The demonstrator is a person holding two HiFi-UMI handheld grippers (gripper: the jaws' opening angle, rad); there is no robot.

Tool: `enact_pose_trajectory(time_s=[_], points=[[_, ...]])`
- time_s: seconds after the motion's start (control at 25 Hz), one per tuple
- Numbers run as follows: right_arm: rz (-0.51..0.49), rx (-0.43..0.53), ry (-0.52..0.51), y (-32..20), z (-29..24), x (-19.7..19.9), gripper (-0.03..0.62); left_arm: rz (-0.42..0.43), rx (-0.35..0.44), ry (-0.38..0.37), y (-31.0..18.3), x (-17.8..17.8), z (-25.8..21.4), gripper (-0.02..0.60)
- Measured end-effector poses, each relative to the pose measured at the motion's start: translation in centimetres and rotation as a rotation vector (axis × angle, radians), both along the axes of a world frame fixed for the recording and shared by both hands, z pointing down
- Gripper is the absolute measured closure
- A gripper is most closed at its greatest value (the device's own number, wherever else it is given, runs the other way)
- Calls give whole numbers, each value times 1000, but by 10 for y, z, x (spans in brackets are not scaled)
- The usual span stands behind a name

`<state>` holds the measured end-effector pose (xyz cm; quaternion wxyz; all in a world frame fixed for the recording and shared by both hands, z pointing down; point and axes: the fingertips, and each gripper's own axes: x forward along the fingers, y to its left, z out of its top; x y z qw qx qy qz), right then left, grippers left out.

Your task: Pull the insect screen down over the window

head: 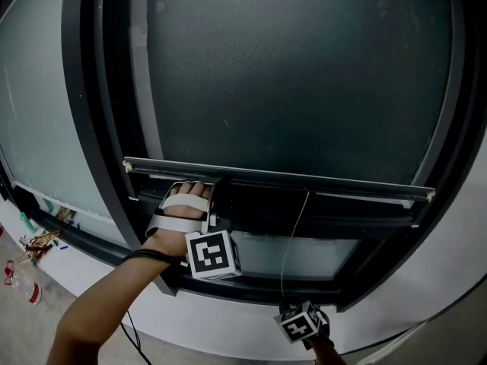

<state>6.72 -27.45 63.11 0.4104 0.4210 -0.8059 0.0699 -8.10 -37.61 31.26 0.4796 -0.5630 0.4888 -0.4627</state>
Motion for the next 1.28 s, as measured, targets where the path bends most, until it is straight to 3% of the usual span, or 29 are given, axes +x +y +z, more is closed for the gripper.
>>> enact_pose_trajectory(time_s=[0.12,0.2,0.36,0.44,0.6,0.72,0.96,1.28], points=[[13,140,-29,-4,-40,37,550,1,15,-8,-1,-1,0,551],[25,309,19,-16,-101,66,533,-2,17,-5,-1,-4,1,551],[54,742,277,-39,-267,128,494,-4,21,-4,-3,1,-2,551],[48,830,421,-51,-317,150,490,-4,11,-7,-3,3,-2,551],[-54,832,707,-74,-335,169,490,-12,13,-13,-2,4,-2,551],[-128,791,814,-88,-327,172,484,-10,27,-8,-3,5,-7,551],[-192,726,843,-100,-317,168,454,6,18,23,-5,4,-11,551],[-166,701,804,-103,-315,166,498,22,-108,3,-9,4,-1,526]])
